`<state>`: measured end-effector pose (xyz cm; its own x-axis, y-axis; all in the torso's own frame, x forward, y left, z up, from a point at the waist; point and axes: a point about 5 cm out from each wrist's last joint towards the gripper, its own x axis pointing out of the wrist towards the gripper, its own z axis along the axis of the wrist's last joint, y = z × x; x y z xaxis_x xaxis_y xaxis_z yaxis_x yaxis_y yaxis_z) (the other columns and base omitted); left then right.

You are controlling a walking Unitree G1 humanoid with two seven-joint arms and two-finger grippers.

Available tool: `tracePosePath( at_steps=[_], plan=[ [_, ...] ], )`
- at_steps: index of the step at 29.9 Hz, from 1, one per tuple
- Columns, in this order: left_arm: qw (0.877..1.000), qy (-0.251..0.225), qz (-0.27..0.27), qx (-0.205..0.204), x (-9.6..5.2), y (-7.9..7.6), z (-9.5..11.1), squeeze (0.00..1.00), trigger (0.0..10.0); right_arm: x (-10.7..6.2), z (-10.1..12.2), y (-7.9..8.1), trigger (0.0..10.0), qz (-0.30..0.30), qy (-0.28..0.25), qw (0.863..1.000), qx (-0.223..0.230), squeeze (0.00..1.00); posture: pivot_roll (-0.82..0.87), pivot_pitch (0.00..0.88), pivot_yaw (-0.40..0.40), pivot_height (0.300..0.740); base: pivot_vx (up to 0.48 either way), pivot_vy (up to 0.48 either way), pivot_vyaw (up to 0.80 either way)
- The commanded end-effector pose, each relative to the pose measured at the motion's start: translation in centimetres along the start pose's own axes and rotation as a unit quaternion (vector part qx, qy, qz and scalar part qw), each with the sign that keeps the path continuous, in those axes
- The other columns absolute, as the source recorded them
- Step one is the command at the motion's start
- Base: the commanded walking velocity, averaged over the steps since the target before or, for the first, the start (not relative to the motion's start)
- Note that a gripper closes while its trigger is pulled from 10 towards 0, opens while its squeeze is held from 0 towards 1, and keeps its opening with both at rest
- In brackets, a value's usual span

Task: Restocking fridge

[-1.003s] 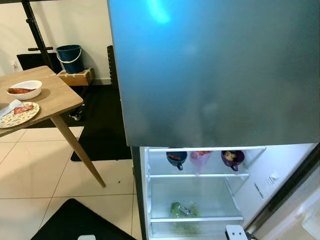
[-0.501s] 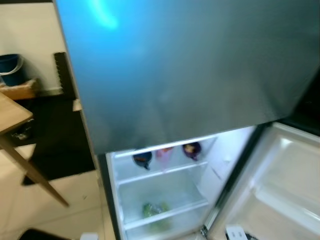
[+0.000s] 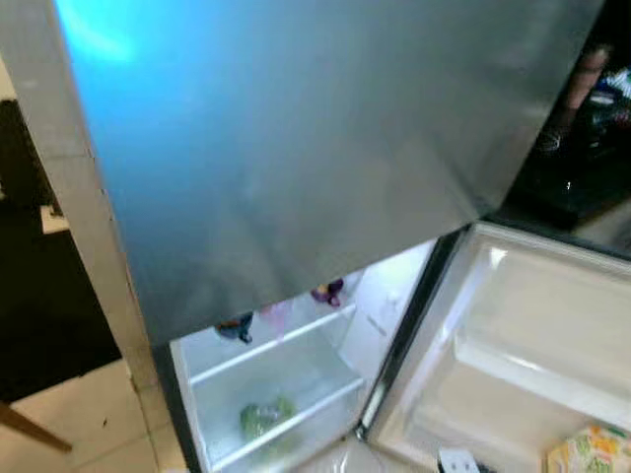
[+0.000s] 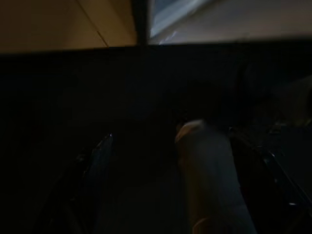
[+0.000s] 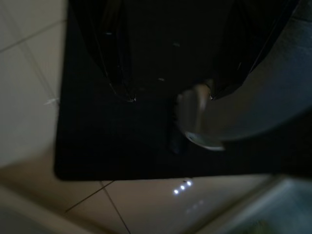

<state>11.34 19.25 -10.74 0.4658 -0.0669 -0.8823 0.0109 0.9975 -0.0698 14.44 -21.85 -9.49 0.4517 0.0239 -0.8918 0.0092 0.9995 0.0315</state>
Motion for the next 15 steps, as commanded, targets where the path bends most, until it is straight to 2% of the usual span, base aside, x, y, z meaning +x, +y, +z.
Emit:
tracePosePath(
  at_steps=[1, 12, 15],
  plan=[
    [1.0, -0.014, -0.007, 0.003, 0.19, -0.42, 0.72, 0.0, 10.0, -0.1, -0.14, -0.38, 10.0, -0.006, 0.003, 1.0, 0.001, 0.0, -0.08, 0.0, -0.006, 0.74, 0.0, 0.0, -0.76],
    [1.0, -0.016, -0.014, 0.003, 0.19, -0.5, 0.77, 0.0, 10.0, -0.09, -0.17, -0.33, 10.0, -0.005, 0.001, 1.0, 0.004, 0.0, -0.08, 0.0, -0.003, 0.74, 0.0, 0.0, -0.76],
    [1.0, -0.016, -0.018, 0.007, 0.18, -0.52, 0.75, 0.0, 10.0, -0.1, -0.13, -0.31, 10.0, -0.004, -0.005, 1.0, 0.009, 0.0, -0.08, 0.0, -0.003, 0.74, 0.0, 0.0, 0.0]
  ],
)
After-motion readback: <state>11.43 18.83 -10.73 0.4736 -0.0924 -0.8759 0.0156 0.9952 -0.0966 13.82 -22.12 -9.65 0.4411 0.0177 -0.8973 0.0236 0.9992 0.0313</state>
